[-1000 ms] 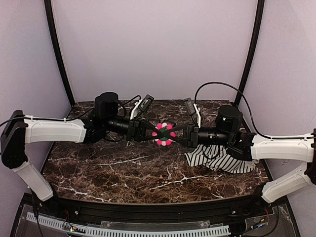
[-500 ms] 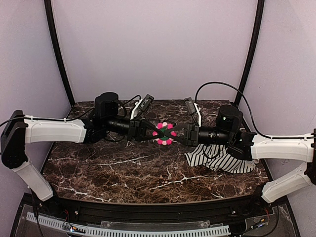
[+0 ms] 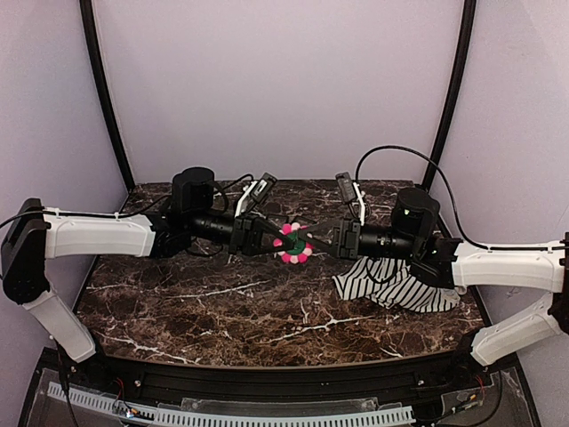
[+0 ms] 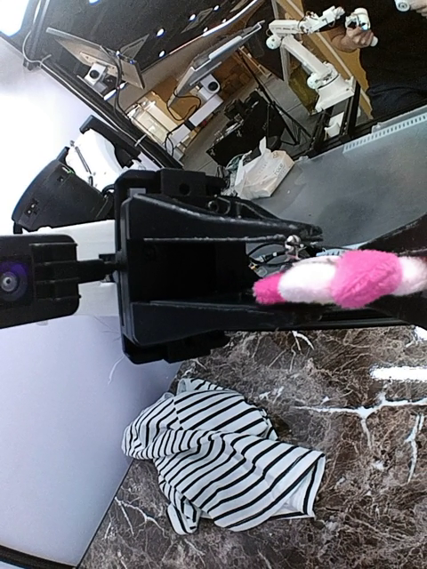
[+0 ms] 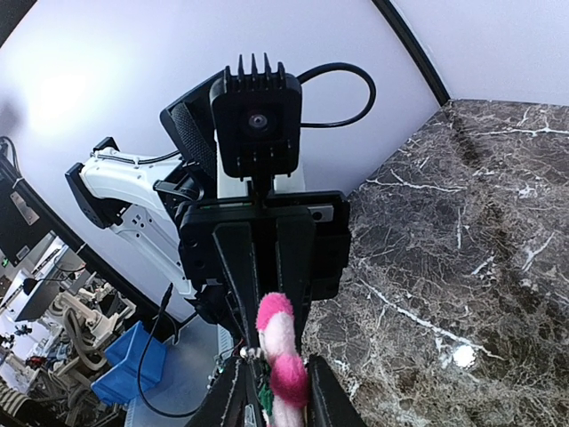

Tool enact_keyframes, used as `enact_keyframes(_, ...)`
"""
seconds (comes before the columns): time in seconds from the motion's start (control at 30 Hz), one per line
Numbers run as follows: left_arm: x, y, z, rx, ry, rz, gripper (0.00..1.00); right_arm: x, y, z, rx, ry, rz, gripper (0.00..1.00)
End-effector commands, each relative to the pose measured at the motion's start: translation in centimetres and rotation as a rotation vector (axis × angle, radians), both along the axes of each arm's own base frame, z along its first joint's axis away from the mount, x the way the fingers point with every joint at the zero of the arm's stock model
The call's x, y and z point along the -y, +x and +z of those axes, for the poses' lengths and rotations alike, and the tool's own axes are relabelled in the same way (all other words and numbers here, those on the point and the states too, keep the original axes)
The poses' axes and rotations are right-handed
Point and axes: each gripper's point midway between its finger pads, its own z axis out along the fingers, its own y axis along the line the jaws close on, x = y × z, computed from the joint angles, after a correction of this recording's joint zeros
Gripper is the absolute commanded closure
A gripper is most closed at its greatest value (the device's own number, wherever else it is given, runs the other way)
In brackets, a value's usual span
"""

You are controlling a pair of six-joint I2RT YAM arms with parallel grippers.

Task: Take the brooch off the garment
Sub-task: Close the brooch securely, then pass from the left arm to the right

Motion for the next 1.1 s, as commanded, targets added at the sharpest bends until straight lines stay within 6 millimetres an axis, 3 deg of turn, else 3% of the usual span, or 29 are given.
enact_keyframes(0.0,-0.5,-0.5,0.3,0.009,-0.001,-0.006,0.99,0.5,0.2,1.2,0.039,0.042,-0.018,0.76)
enact_keyframes(0.13,-0.5,-0.5,0.3,0.008,0.0,-0.006,0.99,0.4,-0.2,1.5,0.055,0.051,0.01,0.72)
enact_keyframes(0.33,-0.7,0.4,-0.1,0.004,0.024,0.036,0.99,0.5,-1.3,2.6,0.108,0.071,0.056,0.5)
enact_keyframes(0.47,-1.0,1.2,-0.3,0.022,0.041,0.075,0.99,1.3,-0.5,2.3,0.106,0.051,-0.003,0.36)
enact_keyframes(0.77,-1.3,0.1,1.3,0.034,-0.038,0.019,0.99,1.4,-0.3,-0.9,0.02,0.029,0.051,0.39)
enact_keyframes(0.9,-1.3,-0.2,1.4,0.028,-0.046,0.006,0.99,1.0,-1.1,-1.0,0.018,0.035,0.115,0.42)
enact_keyframes(1.07,-1.3,-0.2,1.5,0.026,-0.046,0.004,0.99,0.5,-1.2,-1.0,0.024,0.021,0.146,0.58)
